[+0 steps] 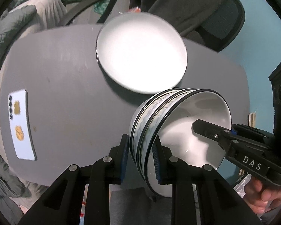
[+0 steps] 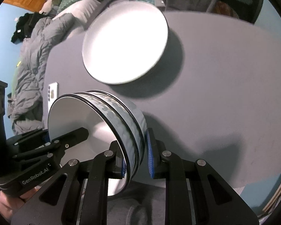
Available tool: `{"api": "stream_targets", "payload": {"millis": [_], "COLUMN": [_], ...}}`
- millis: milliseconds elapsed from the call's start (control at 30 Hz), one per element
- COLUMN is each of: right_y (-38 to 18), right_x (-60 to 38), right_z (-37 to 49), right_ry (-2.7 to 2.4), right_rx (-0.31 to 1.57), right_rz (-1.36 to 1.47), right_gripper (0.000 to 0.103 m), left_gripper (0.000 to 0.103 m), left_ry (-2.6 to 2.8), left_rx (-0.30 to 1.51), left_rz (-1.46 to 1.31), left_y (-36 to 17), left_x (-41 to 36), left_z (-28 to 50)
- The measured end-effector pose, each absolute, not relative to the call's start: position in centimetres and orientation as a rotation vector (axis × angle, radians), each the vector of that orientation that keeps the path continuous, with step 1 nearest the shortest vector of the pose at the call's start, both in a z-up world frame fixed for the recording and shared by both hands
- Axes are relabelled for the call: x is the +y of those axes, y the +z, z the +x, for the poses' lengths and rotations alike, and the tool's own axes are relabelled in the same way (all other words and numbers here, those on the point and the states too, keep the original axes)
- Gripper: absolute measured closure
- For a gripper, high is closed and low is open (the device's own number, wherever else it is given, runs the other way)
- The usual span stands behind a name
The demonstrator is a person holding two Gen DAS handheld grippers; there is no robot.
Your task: Organize plates and bowls
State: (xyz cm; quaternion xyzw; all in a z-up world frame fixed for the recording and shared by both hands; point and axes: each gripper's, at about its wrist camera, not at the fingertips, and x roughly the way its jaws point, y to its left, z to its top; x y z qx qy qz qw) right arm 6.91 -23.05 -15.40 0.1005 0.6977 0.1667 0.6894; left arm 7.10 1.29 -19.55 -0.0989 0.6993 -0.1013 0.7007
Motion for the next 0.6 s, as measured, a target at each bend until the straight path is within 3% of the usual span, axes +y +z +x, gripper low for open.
{"api": "stream_targets", "payload": {"millis": [333, 600], "right_y": [-14.1, -15.6], "right_x": [-21.7, -21.3], "right_z": [12.6, 17.2], "right_ry": [0.385, 0.377], "right_rx": [1.492, 1.496], "right_rz": [0.214, 0.202], "right_gripper": [0.084, 0.084], "left_gripper": [0.079, 0.08], "left_ry": [-0.214, -0.173], "left_rx": [1.501, 1.524], "left_rz": [-0.173, -0.178], "left_y": [-18.3, -20.8], "left_x": [1.8, 1.9], "left_z": [13.0, 17.7]}}
